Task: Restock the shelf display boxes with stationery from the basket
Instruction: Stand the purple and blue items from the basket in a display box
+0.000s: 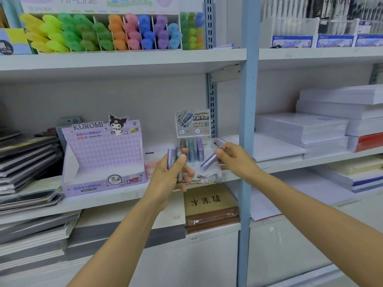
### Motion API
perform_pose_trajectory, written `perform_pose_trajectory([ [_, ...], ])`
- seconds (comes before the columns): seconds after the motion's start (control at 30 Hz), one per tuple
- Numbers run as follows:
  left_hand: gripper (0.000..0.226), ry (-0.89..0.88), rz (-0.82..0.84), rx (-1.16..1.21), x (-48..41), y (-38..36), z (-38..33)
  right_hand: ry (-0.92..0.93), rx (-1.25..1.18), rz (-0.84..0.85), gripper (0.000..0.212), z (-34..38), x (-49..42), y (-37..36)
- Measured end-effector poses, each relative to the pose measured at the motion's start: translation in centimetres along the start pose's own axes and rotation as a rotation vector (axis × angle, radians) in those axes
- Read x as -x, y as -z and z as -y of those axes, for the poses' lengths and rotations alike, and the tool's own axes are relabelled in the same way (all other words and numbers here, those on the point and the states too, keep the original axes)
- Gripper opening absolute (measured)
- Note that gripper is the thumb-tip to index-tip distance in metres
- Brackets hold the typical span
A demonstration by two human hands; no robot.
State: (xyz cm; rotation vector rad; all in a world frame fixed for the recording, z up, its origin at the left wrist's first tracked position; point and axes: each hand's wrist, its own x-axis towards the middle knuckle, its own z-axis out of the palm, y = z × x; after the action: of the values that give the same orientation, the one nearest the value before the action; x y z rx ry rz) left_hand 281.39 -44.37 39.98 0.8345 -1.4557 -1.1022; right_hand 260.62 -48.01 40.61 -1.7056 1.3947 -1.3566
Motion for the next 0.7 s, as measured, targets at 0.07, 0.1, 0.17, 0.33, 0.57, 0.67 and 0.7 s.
perform_pose_trajectory([
  [0.07,0.028,-0.008,0.004,-0.008,-0.8,0.5,-0.2,0.016,0.026,0.009,0.009,0.3,-0.5,0.1],
  [0.1,0.028,-0.014,0.011,-0.008,-1.3,0.6,-0.3,0.032,0.047,-0.004,0.01,0.5,-0.9,0.4],
  [0.17,0.029,-0.018,0.018,-0.005,-2.3,0.9,-0.6,0.103,0.104,-0.094,0.012,1.0,-2.4,1.1],
  [0.33,0.023,-0.027,0.034,0.001,-4.4,1.0,-0.7,0.254,0.261,-0.31,0.01,1.7,-7.1,0.7],
  [0.57,0.027,-0.027,0.071,0.03,-5.2,2.1,0.1,0.217,0.579,-0.176,0.011,-1.0,-12.0,-1.2],
  [0.67,0.03,-0.026,0.077,0.037,-5.3,2.7,0.4,0.203,0.594,-0.117,0.009,-1.4,-12.7,-1.1],
  [0.7,0.032,-0.028,0.08,0.041,-5.4,2.9,0.4,0.213,0.591,-0.103,0.01,-1.4,-12.8,-1.1],
])
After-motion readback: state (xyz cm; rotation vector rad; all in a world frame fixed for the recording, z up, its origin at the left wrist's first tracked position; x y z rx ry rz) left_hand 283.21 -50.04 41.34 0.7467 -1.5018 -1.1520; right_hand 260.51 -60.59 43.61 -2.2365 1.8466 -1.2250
